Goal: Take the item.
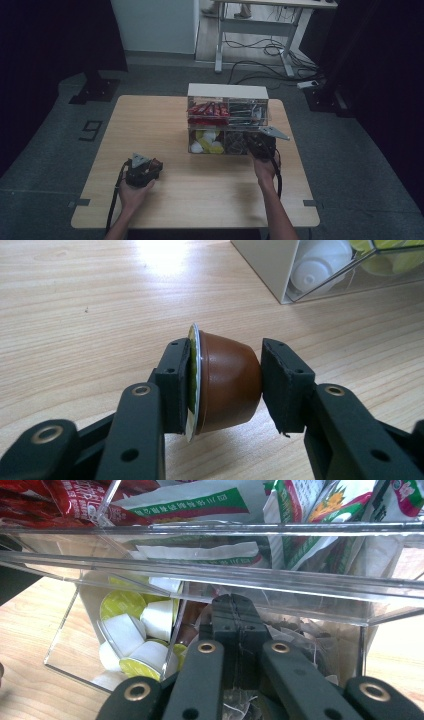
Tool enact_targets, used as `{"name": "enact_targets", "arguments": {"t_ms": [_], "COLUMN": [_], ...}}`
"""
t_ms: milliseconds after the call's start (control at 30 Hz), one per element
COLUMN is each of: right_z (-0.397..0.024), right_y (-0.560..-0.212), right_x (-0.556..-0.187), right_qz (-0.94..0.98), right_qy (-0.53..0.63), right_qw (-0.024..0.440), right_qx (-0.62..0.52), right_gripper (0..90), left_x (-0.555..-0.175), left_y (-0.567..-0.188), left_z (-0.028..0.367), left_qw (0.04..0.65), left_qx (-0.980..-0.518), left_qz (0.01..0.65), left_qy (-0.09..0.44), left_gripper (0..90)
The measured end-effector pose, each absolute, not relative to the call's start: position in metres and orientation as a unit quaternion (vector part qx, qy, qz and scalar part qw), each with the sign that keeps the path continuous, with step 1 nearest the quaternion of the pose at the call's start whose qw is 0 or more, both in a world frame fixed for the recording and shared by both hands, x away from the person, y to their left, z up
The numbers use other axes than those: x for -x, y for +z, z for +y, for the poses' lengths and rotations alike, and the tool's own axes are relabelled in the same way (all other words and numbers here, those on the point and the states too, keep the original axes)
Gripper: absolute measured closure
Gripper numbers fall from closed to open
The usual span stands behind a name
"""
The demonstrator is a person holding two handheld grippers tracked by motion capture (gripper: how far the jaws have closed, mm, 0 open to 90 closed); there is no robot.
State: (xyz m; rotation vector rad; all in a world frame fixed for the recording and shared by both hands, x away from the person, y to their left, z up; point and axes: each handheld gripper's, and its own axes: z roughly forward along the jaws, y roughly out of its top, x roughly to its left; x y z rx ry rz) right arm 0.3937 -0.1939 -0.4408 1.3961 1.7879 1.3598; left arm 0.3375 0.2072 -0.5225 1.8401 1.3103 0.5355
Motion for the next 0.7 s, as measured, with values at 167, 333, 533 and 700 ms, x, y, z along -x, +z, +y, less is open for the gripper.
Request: {"name": "enact_targets", "arguments": {"t_ms": [167, 333, 533, 700], "right_z": [-0.194, -0.194, -0.194, -0.194], "right_y": [-0.441, -0.441, -0.441, -0.441], "right_x": [-0.394, -0.394, -0.394, -0.393], "right_qz": [0.655, 0.655, 0.655, 0.655], "right_qy": [0.498, 0.498, 0.498, 0.498], "right_qw": [0.246, 0.246, 0.246, 0.246], "right_qx": [-0.512, -0.512, -0.512, -0.512], "right_gripper": [88.9, 88.9, 88.9, 88.9], "left_x": [-0.340, -0.341, -0.341, -0.340], "left_y": [-0.527, -0.531, -0.535, -0.536], "left_z": [0.208, 0.207, 0.208, 0.208], "left_qw": [0.388, 0.380, 0.384, 0.379], "left_qx": [-0.733, -0.736, -0.731, -0.731], "left_qz": [0.520, 0.520, 0.523, 0.525], "left_qy": [0.206, 0.206, 0.210, 0.216], "left_gripper": [57.0, 56.6, 56.1, 52.4]}}
